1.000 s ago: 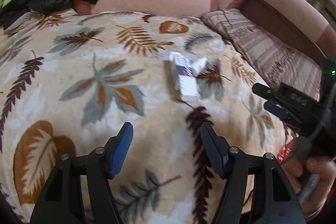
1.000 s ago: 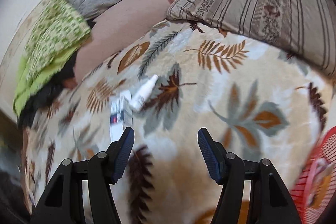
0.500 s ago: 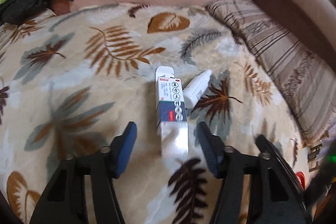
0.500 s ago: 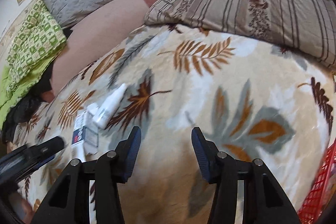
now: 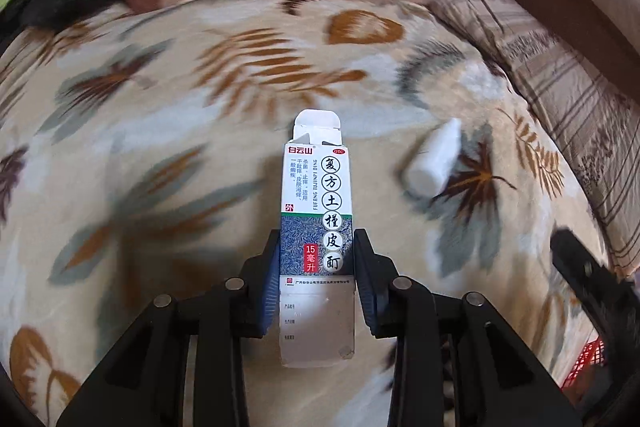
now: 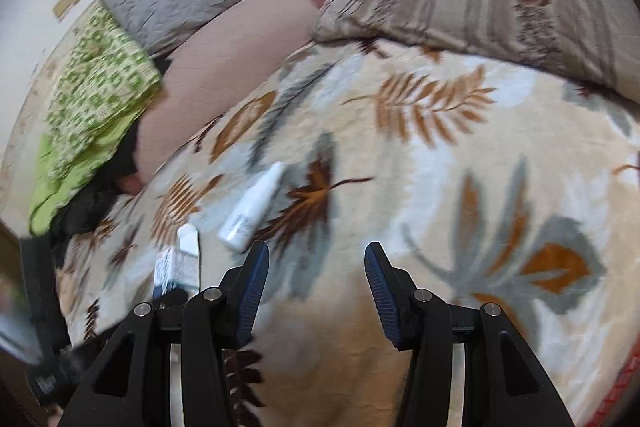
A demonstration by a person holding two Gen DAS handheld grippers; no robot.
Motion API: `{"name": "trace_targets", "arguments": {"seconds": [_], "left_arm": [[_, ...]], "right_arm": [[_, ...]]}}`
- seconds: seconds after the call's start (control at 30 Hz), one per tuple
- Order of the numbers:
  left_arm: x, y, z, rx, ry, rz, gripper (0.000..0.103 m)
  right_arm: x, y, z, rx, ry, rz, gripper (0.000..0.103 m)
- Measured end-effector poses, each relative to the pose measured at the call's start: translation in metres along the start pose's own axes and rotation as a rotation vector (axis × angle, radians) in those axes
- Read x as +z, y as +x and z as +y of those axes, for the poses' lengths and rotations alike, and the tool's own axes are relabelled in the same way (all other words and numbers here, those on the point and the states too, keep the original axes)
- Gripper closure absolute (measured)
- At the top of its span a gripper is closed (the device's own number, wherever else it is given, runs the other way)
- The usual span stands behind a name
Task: Collect trash
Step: 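Grasp the white medicine box with the left tool while the right tool grasps the spray bottle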
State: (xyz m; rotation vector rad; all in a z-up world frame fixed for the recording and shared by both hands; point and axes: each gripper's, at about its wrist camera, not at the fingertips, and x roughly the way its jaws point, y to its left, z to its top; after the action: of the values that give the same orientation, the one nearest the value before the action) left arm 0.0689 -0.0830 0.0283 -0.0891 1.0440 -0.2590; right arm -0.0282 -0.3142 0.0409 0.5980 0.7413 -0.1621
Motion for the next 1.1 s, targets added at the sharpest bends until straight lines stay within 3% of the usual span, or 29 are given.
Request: {"name": "trace_targets", "arguments": {"seconds": [0.13, 0.23, 0.4, 0.63, 0.67, 0.7, 0.97, 1.1], "left_arm": [[-0.008, -0.011, 0.027, 0.000, -0.061, -0.032, 0.070], [-0.002, -0.006, 0.034, -0.015, -0.081, -0.037, 0.070], [-0.002, 0.005, 0.046, -0.061, -0.110, -0.021, 0.068], [-0.001, 0.010, 0.036, -0.016, -0.045, -0.043, 0.067], [-0.001, 0.011, 0.036, -0.011, -0.037, -0.046, 0.067], [-0.001, 0.012, 0.035, -0.007, -0.031, -0.048, 0.067], [0.000, 0.014, 0.038, -0.024, -0.028, -0.050, 0.067], [-0.001, 0.016, 0.031, 0.007, 0.006, -0.056, 0.063]], "right_arm": [[0.005, 0.020, 0.010, 0.052, 0.049, 0.064, 0.049], [0.016, 0.040, 0.021, 0.045, 0.070, 0.103, 0.049], [0.040, 0.085, 0.039, -0.003, 0.123, 0.185, 0.049], [0.044, 0.131, 0.071, -0.107, 0.080, 0.255, 0.055], [0.042, 0.131, 0.077, -0.128, 0.041, 0.246, 0.056], [0.040, 0.130, 0.082, -0.127, 0.007, 0.239, 0.066], [0.000, 0.071, 0.083, -0.133, -0.205, 0.198, 0.070], [-0.026, 0.045, 0.073, -0.120, -0.249, 0.212, 0.070]]}}
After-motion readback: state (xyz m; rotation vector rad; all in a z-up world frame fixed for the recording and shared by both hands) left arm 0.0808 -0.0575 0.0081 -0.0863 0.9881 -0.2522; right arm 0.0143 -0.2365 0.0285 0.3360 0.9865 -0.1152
